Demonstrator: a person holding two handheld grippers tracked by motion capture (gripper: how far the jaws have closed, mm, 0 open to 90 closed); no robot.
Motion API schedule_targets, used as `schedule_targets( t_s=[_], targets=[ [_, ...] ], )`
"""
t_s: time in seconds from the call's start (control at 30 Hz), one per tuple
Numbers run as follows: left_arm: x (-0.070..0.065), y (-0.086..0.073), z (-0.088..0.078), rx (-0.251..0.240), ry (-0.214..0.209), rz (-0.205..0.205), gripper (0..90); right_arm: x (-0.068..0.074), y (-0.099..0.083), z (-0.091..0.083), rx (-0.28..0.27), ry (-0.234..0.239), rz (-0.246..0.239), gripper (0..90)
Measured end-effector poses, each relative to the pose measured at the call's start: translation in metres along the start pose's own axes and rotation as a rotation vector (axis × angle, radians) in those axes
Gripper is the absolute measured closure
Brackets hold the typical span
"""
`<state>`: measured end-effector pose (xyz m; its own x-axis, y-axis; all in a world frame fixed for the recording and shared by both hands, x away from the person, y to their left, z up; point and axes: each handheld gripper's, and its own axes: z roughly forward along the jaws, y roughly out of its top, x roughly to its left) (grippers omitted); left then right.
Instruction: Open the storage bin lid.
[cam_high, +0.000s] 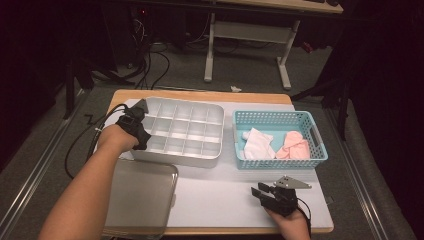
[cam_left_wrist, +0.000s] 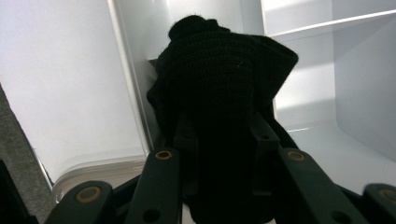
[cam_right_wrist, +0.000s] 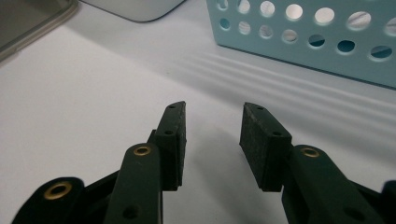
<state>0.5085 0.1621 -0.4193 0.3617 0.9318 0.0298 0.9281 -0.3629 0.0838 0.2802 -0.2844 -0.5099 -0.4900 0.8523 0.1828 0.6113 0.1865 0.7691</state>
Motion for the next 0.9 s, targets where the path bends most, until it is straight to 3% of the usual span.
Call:
schedule_targets(
  t_s=[0.9],
  targets=[
    [-0.002, -0.007, 0.017, -0.041, 0.004, -0.049, 71.3, 0.001, 0.000, 0.000, 0.005, -0.001, -0.005, 60.8]
  ],
)
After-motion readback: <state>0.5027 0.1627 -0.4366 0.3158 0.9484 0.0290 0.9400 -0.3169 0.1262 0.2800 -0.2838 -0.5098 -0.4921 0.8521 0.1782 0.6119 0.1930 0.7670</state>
